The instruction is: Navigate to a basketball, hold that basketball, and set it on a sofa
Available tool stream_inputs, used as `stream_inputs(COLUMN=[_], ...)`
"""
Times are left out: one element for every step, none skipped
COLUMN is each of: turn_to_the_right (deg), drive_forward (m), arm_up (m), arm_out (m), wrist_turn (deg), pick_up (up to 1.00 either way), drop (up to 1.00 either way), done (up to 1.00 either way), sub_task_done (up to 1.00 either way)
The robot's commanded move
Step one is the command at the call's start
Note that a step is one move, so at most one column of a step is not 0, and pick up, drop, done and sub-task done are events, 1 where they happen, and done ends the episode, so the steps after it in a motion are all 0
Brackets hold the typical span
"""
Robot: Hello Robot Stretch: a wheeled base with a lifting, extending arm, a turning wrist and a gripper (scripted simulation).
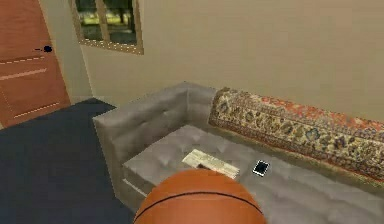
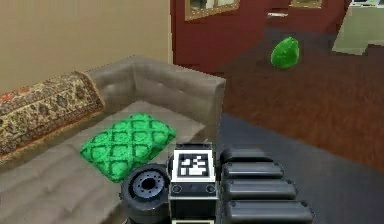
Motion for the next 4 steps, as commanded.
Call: stream_inputs(turn_to_the_right=[-15.0,18.0,-6.0,39.0], drive_forward=[0.00,0.00,0.00,0.00], arm_up=[0.00,0.00,0.00,0.00], arm_out=[0.00,0.00,0.00,0.00], wrist_turn=[0.0,0.0,0.0,0.0], pick_up=[0.00,0.00,0.00,0.00], drop=[0.00,0.00,0.00,0.00], done=[0.00,0.00,0.00,0.00], sub_task_done=[0.00,0.00,0.00,0.00])
